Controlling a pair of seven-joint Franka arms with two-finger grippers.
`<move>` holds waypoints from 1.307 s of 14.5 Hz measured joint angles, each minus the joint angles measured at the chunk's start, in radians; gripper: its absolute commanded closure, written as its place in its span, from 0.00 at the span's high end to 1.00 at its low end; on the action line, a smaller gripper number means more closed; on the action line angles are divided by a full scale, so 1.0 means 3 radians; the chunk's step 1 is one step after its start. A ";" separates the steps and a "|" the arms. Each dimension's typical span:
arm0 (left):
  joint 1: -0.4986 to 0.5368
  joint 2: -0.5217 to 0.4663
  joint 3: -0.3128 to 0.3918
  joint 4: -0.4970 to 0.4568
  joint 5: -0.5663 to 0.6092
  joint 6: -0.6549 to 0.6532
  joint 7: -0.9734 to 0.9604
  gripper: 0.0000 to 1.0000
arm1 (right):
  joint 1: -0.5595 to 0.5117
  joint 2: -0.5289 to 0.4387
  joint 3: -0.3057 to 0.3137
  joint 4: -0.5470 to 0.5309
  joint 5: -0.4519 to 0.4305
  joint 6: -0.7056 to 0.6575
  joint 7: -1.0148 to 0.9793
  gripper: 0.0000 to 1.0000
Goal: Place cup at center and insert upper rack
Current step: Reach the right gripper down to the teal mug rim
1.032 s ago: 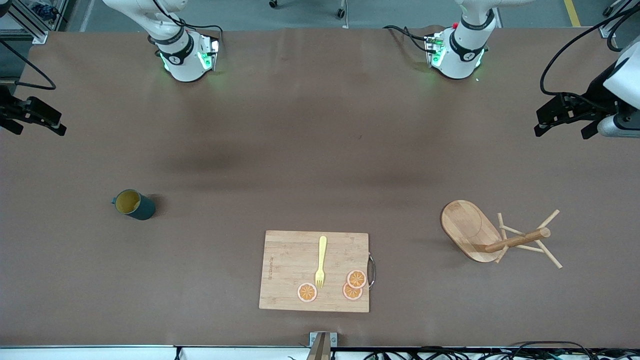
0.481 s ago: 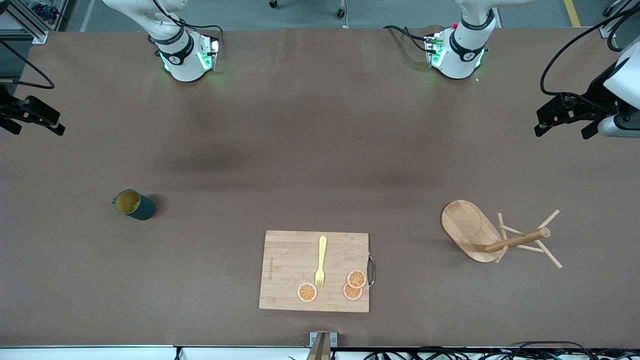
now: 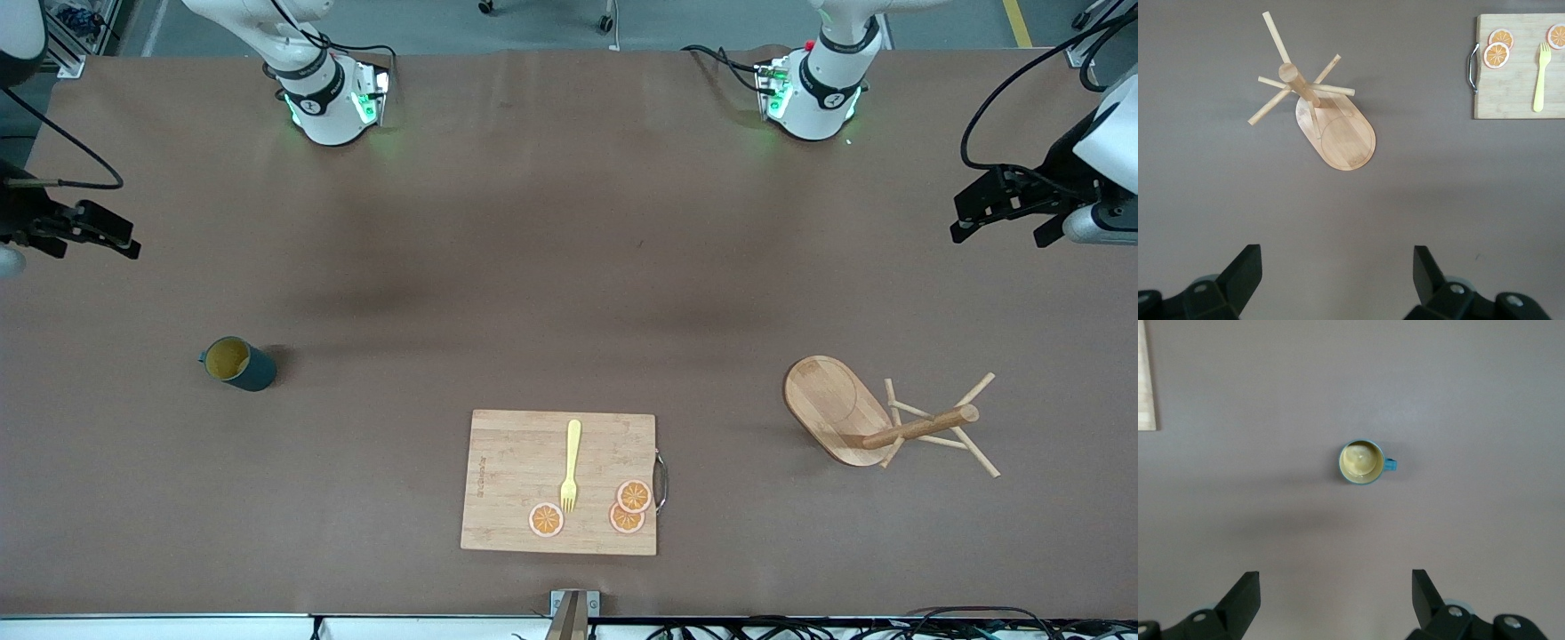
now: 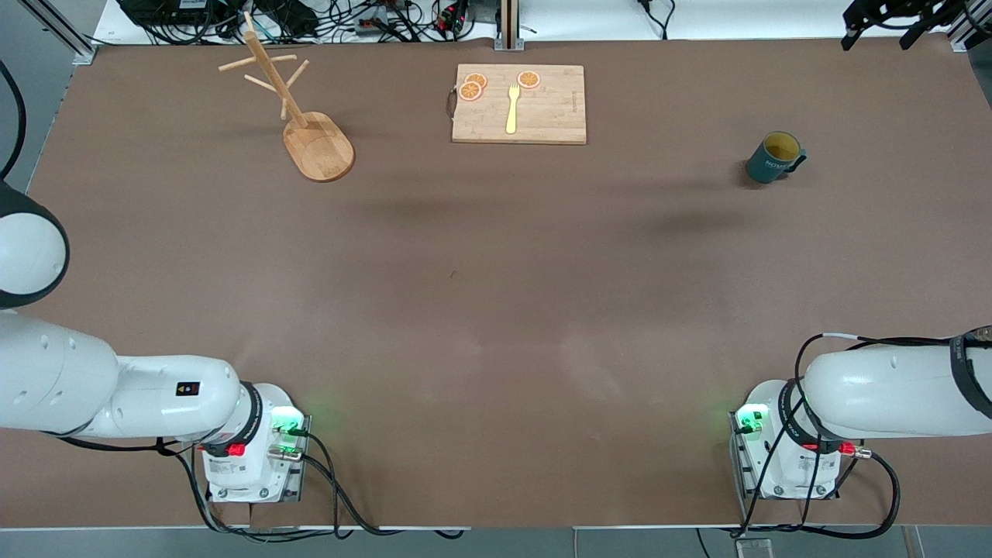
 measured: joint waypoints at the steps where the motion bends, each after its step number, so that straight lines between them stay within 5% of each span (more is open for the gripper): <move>1: 0.0000 0.0000 0.0000 0.0000 0.0000 0.0000 0.0000 1.00 | -0.0001 0.0052 -0.0004 -0.0003 -0.0003 -0.0012 -0.0009 1.00; 15: 0.0000 0.0000 0.0000 0.0000 0.0000 0.0000 0.0000 1.00 | 0.0049 0.1366 -0.0009 -0.0061 0.0275 0.0809 -0.0064 1.00; 19: 0.0000 0.0000 0.0000 0.0000 0.0000 0.0000 0.0000 1.00 | 0.0049 0.1505 -0.0010 -0.0181 0.0277 0.1143 -0.0063 0.95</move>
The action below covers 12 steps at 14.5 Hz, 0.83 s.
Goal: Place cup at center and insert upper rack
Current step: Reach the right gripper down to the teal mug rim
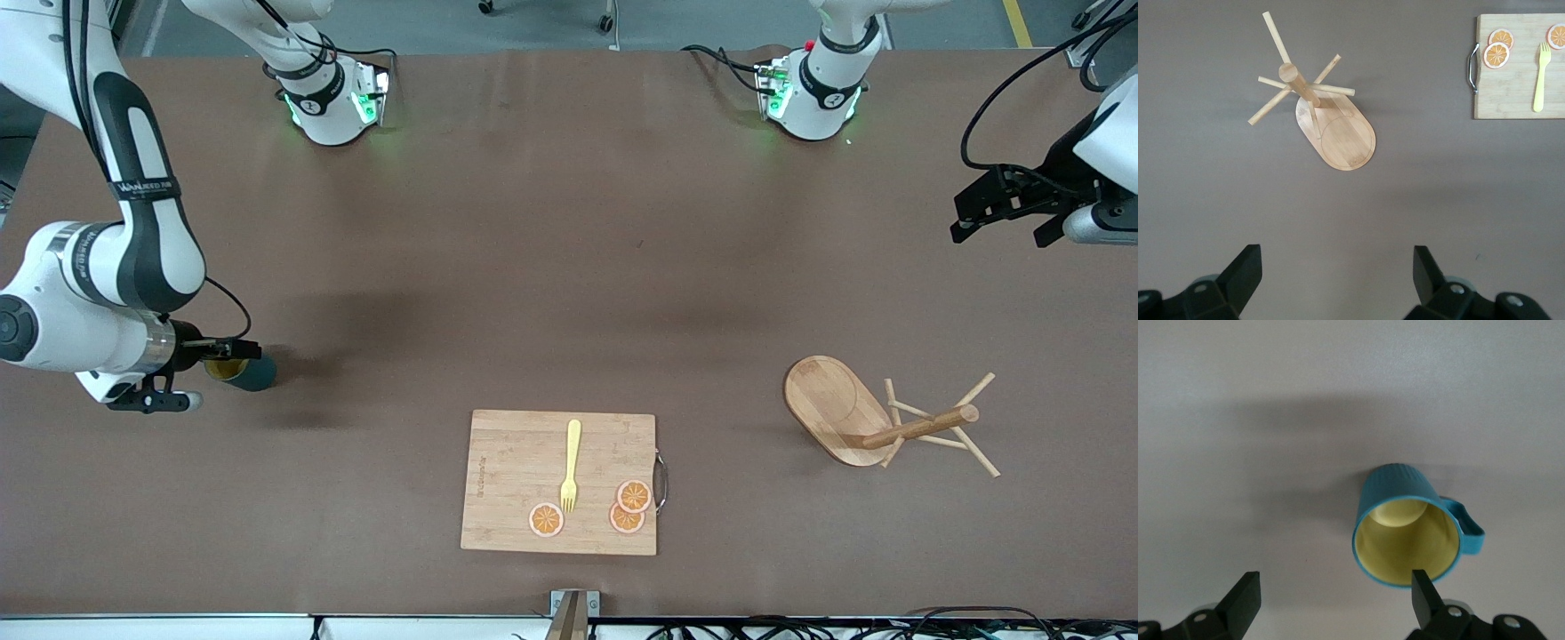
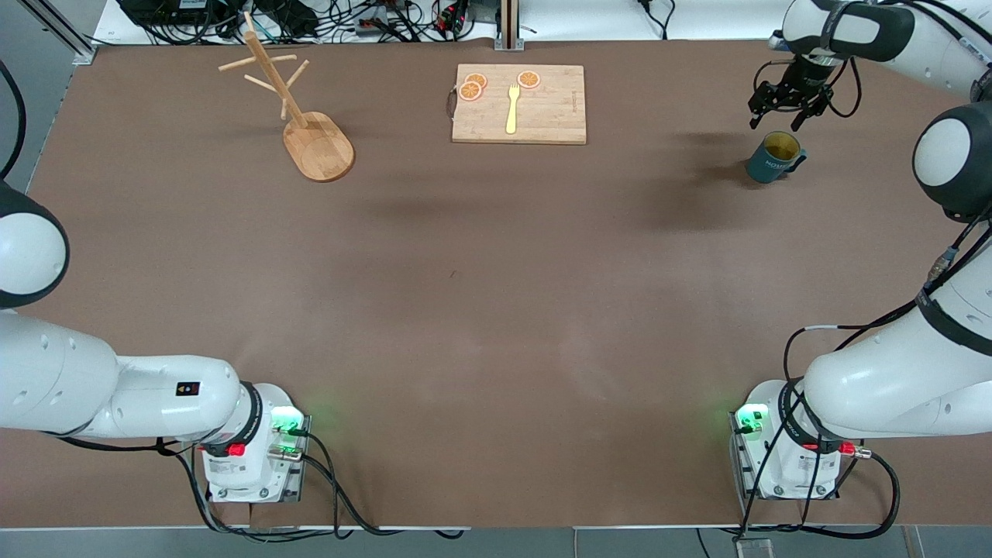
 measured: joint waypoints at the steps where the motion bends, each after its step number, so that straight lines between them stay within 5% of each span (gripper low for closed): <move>1: 0.0000 0.0000 0.0000 0.0000 0.0000 0.0000 0.0000 1.00 | 0.0000 0.0028 -0.0003 -0.0017 0.0000 0.0053 0.0000 0.93; 8: 0.0000 0.0000 0.0000 0.0000 0.0000 0.0000 0.0000 1.00 | 0.0000 0.0198 -0.0008 -0.0051 0.0000 0.0137 0.0000 0.79; 9: 0.0000 0.0000 0.0000 0.0000 0.0000 0.0000 0.0000 1.00 | 0.0000 0.0221 -0.0008 -0.0052 0.0000 0.0159 0.0000 0.72; 12: 0.0000 0.0000 0.0000 0.0000 0.0000 0.0000 0.0000 1.00 | 0.0000 0.0265 -0.0009 -0.0052 0.0000 0.0204 0.0000 0.27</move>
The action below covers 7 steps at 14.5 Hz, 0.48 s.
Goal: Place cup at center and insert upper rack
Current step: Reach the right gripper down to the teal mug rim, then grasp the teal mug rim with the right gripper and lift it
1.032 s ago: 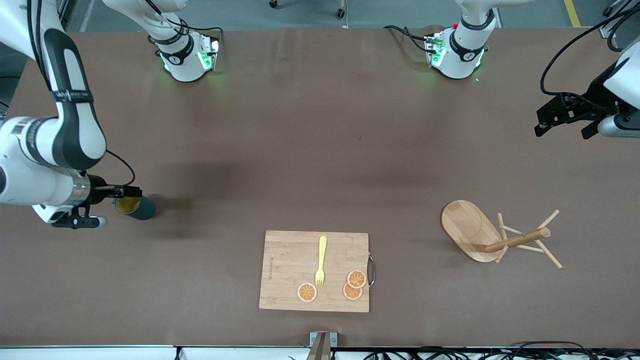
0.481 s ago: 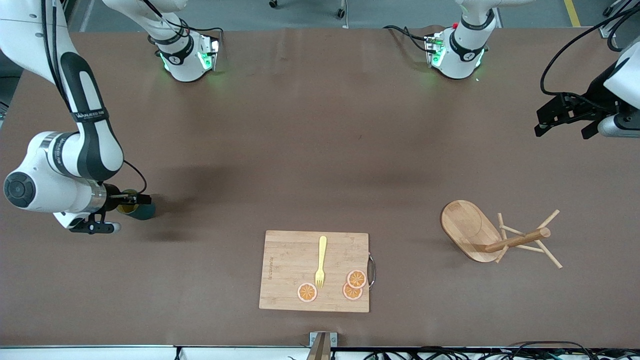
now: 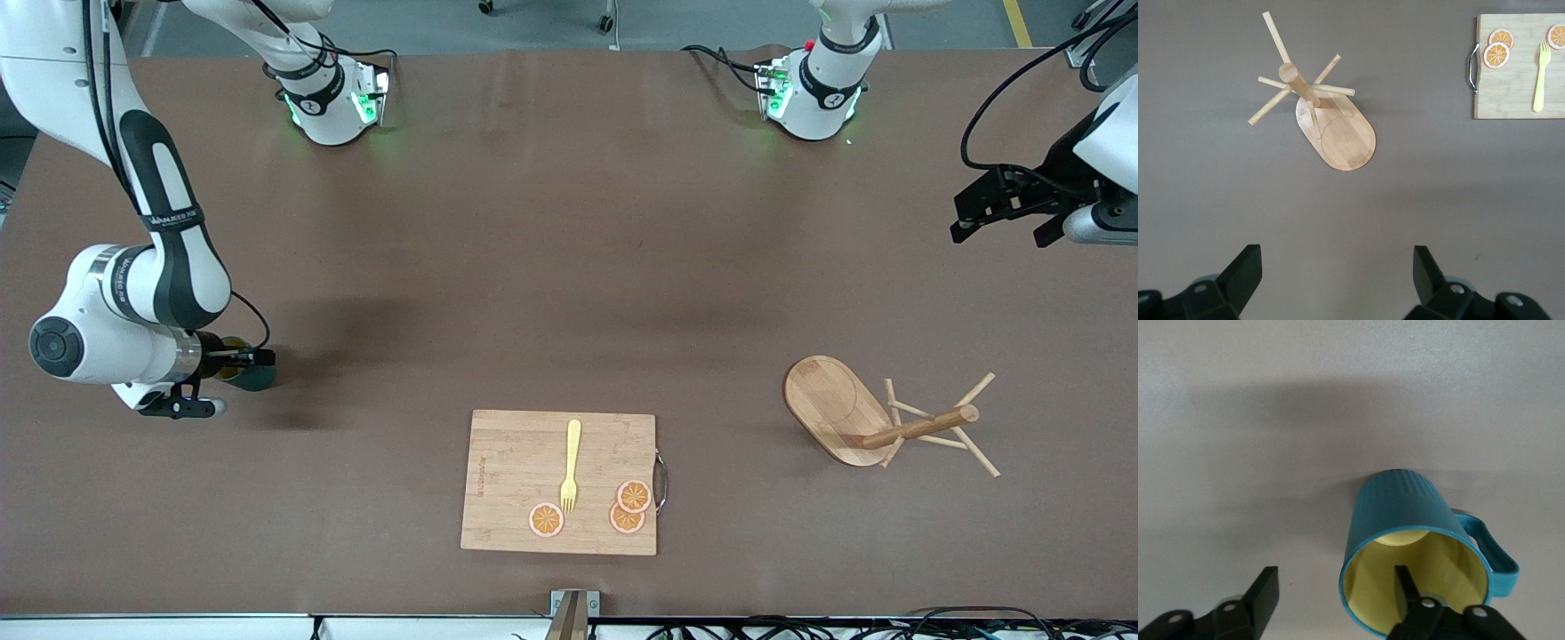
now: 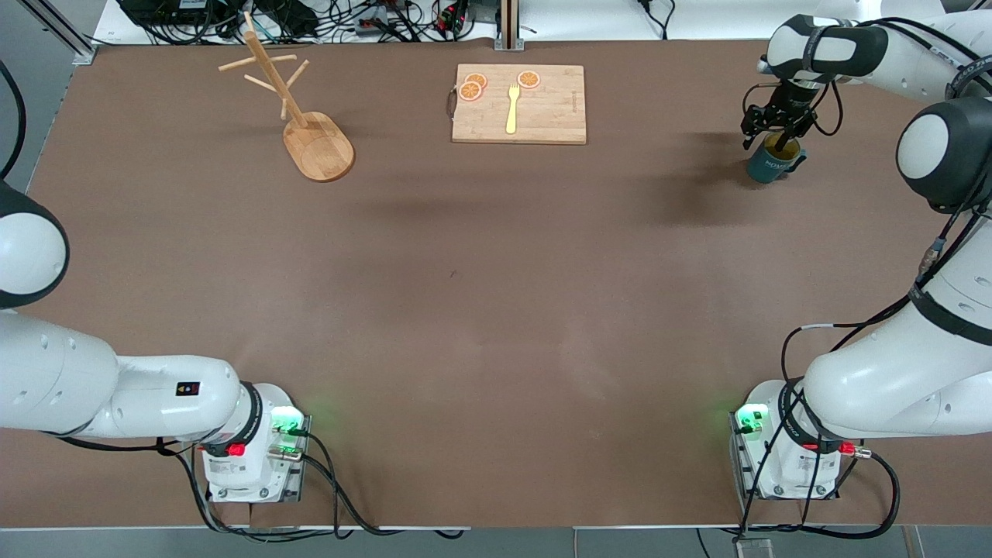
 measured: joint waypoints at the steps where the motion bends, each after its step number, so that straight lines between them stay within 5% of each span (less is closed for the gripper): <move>1: 0.0000 0.0000 0.0000 0.0000 0.0000 0.0000 0.0000 1.00 | 0.0000 0.0007 0.0000 0.0000 0.0000 -0.0001 0.0000 0.17; 3: 0.0000 0.0000 0.0000 0.0000 0.0000 0.0000 0.0000 1.00 | 0.0001 0.0010 0.0001 0.0000 0.0000 -0.0007 0.0000 0.04; 7: 0.0000 0.0000 0.0000 0.0000 0.0000 0.0000 0.0000 1.00 | 0.0002 0.0001 -0.0005 0.0009 -0.0014 -0.0029 -0.0008 0.00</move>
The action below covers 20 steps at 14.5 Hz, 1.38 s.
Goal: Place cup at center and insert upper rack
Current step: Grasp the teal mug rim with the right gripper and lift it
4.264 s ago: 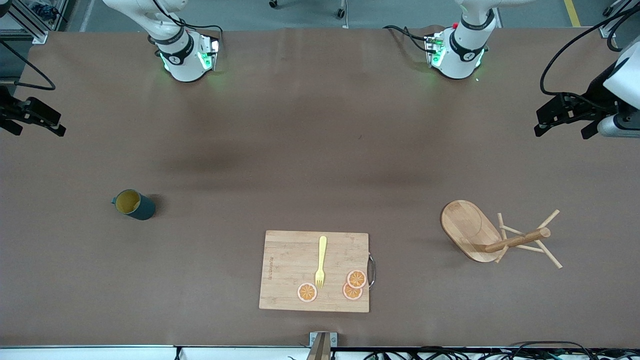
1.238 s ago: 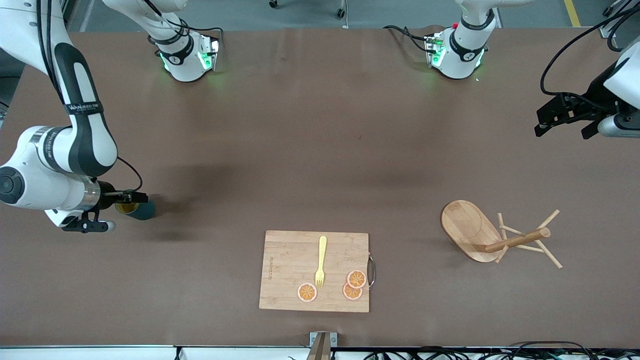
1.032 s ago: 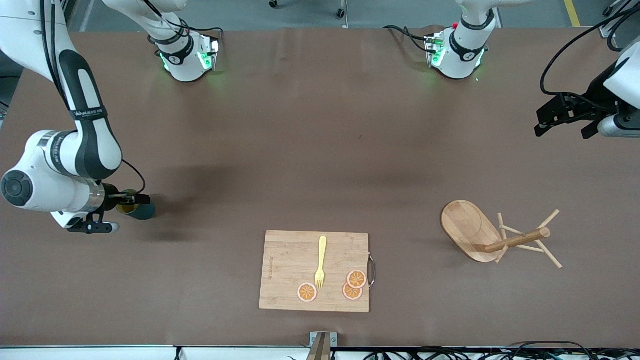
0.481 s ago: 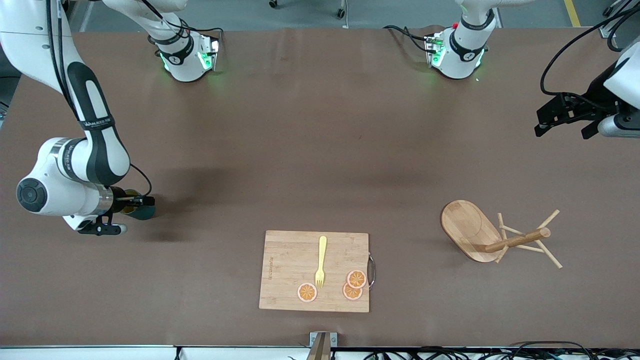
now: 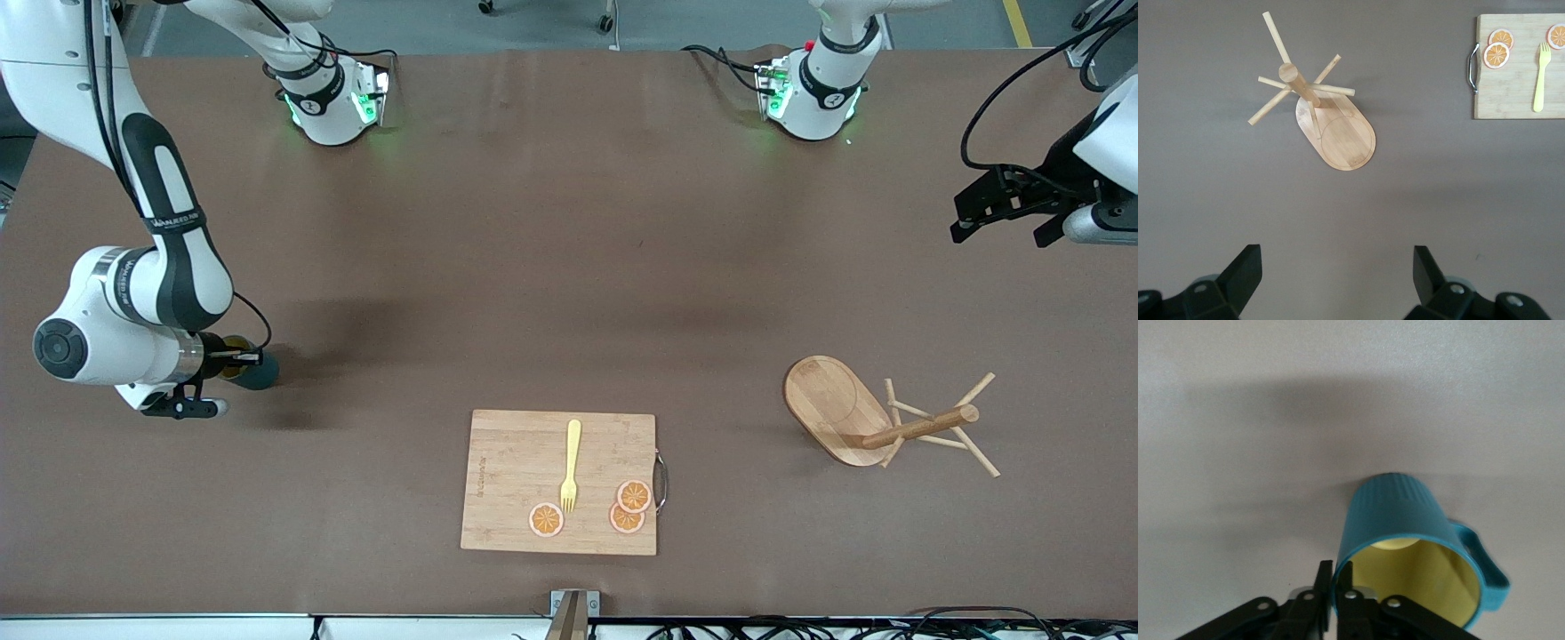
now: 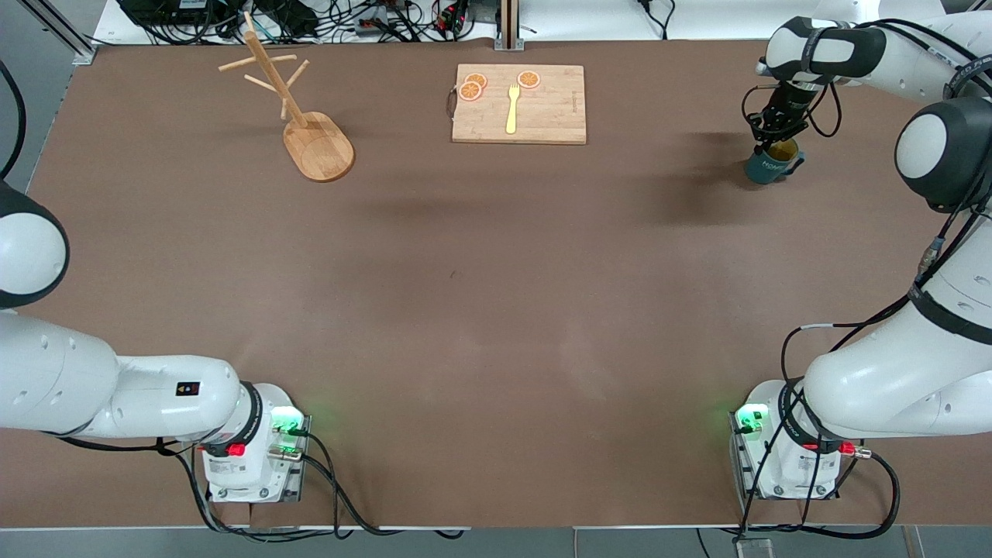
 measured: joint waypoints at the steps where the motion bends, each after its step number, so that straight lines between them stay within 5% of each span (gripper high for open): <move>1: 0.0000 0.0000 0.0000 0.0000 0.0000 0.0000 0.0000 1.00 | 0.0000 -0.0009 -0.0004 0.0013 0.0002 -0.0030 -0.0003 0.00; 6: 0.0000 0.0000 0.0000 0.0000 0.0000 0.0000 0.0000 1.00 | 0.0206 -0.0012 0.0043 0.0139 0.0017 -0.0295 -0.0017 0.00; 11: 0.0000 0.0000 0.0000 0.0000 0.0000 0.0000 0.0000 1.00 | 0.0851 -0.0021 0.0074 0.0614 0.0074 -0.0527 0.0113 0.00; 20: 0.0000 0.0000 0.0001 0.0000 0.0000 0.0000 0.0000 1.00 | 0.2258 0.0316 0.0088 0.1157 0.0100 -0.0510 0.1795 0.00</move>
